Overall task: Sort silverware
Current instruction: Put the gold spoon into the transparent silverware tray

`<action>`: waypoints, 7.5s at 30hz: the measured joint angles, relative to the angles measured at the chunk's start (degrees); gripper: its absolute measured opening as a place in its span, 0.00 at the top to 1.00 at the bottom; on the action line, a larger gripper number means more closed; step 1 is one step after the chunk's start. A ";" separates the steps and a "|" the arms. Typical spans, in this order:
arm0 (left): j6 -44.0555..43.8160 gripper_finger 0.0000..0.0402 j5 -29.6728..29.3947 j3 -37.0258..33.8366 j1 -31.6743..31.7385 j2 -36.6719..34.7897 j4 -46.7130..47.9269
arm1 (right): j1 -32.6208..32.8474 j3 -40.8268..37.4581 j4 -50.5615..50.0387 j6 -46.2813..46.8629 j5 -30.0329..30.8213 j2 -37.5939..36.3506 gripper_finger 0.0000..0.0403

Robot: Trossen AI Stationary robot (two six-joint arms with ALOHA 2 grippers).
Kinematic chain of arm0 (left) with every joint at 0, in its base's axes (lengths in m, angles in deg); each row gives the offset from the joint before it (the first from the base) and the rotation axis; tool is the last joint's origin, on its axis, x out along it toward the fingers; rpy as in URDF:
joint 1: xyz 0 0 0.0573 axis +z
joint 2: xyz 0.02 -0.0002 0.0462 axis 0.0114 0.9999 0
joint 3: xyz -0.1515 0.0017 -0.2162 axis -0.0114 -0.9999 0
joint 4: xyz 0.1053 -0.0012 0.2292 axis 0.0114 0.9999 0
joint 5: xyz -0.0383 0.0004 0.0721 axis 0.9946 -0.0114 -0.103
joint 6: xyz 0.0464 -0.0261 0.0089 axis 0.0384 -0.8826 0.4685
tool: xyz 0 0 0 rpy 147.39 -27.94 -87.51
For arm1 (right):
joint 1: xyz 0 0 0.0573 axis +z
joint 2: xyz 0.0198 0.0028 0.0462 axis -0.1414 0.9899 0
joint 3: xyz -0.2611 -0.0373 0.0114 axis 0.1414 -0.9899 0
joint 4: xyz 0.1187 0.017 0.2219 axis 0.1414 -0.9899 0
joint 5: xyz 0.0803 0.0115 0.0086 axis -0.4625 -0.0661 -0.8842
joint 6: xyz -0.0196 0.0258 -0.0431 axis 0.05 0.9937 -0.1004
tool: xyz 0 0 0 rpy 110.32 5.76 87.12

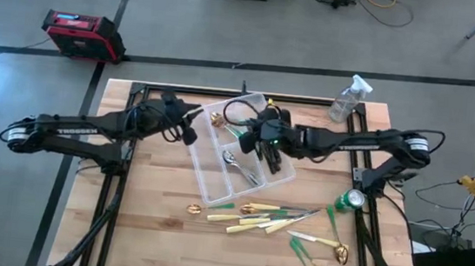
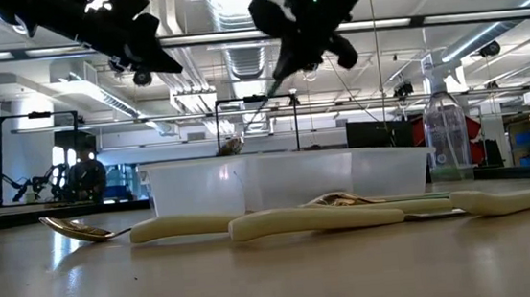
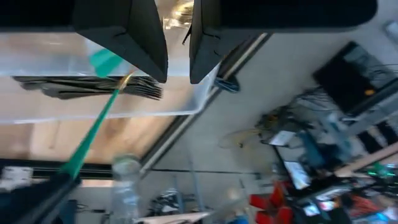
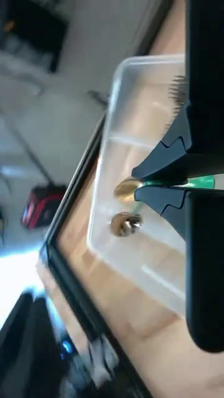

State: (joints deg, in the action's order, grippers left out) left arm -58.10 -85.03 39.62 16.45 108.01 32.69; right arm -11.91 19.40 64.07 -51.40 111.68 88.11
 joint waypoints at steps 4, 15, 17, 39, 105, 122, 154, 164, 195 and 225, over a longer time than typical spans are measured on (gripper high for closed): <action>0.23 0.87 -0.79 -0.31 -0.04 -0.63 -0.01 | -0.94 -3.41 3.58 10.32 3.07 3.60 1.00; 0.59 0.87 -0.80 -1.95 -0.07 -0.18 -1.52 | -1.69 -7.72 14.06 30.57 8.65 9.40 1.00; 0.61 0.87 -0.79 -2.40 -0.04 -0.13 -2.19 | -1.84 -6.95 14.65 32.83 7.75 10.95 1.00; -0.49 0.87 0.15 -5.20 -0.04 0.20 -6.68 | -2.89 -4.41 15.36 34.57 1.40 15.31 0.84; -3.77 0.87 3.23 -5.20 -0.22 0.24 -3.84 | -7.24 -2.79 5.95 -22.72 -17.78 17.05 0.65; -3.78 0.87 3.21 -5.20 -0.22 0.24 -3.60 | -5.61 -2.94 4.25 -29.76 -15.97 15.25 0.51; -5.04 0.87 3.23 -5.25 -0.20 0.35 -2.16 | -6.46 -0.60 -2.51 -24.22 -29.00 16.20 0.63; -5.04 0.87 3.23 -5.25 -0.20 0.35 -2.16 | -6.22 1.46 -4.92 -26.77 -28.60 15.32 0.65; -5.04 0.87 3.21 -5.25 -0.20 0.35 -2.26 | -3.18 3.79 -5.75 -32.66 -24.67 20.07 0.79; -5.02 0.87 3.23 -5.27 -0.22 0.35 -2.14 | -2.98 7.92 -14.65 -40.74 -11.71 19.34 0.86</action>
State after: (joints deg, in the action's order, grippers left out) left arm -63.11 -81.80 34.36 16.23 108.36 30.55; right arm -14.90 27.32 49.42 -92.14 99.96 107.45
